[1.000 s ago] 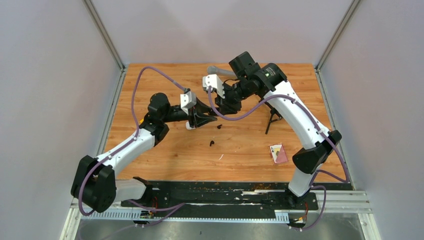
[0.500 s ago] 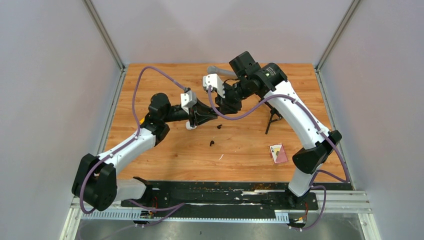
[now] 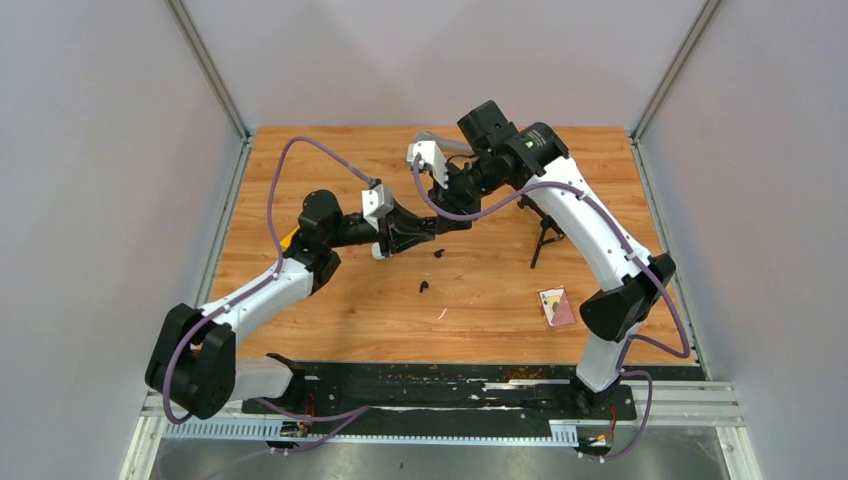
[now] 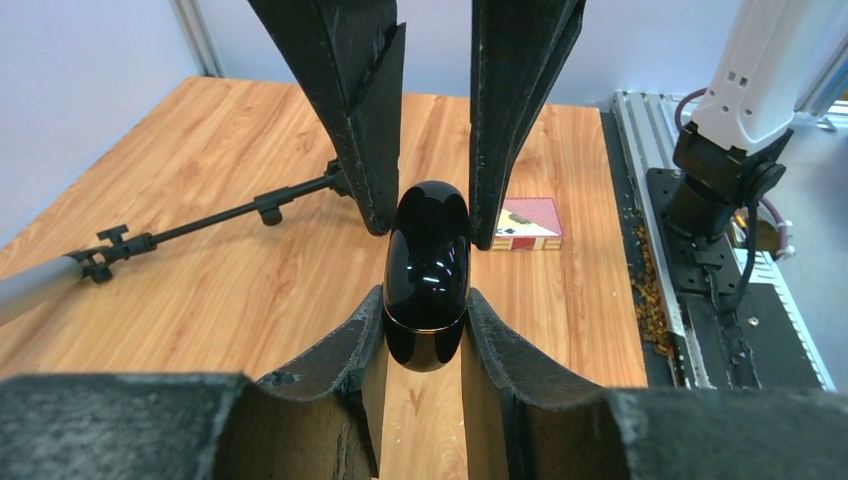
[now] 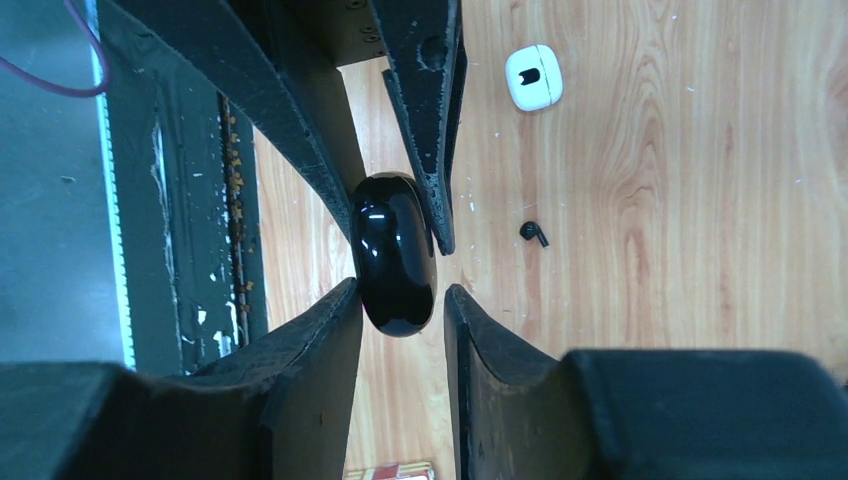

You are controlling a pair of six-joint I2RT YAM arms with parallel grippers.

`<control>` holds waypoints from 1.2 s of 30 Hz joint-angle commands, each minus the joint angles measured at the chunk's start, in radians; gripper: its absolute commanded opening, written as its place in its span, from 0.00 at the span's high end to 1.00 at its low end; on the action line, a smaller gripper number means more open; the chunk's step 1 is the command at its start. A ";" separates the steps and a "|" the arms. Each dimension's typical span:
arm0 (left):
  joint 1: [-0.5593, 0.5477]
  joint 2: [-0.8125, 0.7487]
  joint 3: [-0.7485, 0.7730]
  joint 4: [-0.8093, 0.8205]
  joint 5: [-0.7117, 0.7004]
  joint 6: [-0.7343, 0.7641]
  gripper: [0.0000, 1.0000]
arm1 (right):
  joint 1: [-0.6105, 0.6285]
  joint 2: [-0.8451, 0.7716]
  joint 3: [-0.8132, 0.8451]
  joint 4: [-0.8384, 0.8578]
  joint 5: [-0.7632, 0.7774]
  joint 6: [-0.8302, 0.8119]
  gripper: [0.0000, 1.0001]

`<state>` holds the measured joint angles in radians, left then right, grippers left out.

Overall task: Insert the wireless bluetooth earbuds into the charging case
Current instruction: Open the charging case.

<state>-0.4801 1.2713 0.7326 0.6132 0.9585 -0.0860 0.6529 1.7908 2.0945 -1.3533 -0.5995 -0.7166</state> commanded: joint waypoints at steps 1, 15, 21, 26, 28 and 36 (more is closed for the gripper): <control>-0.008 0.000 -0.005 0.047 0.019 0.031 1.00 | -0.041 0.030 0.066 0.029 -0.081 0.083 0.64; -0.011 0.004 -0.009 0.048 0.024 0.039 1.00 | -0.111 0.040 0.100 0.045 -0.215 0.184 0.63; -0.010 0.008 -0.016 0.042 -0.012 0.022 1.00 | -0.122 0.029 0.138 0.028 -0.263 0.185 0.62; 0.003 -0.005 -0.018 0.040 -0.031 -0.024 1.00 | -0.183 -0.023 0.158 0.027 -0.330 0.188 0.60; 0.019 -0.013 -0.012 0.038 -0.029 -0.049 1.00 | -0.216 -0.065 0.102 0.043 -0.308 0.151 0.60; 0.129 -0.085 0.029 -0.019 -0.046 -0.160 1.00 | -0.310 -0.355 -0.560 0.495 -0.097 0.052 0.63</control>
<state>-0.3981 1.2541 0.7181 0.5999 0.9329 -0.1730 0.3523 1.5307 1.7512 -1.1007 -0.7856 -0.5735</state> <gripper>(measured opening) 0.354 0.390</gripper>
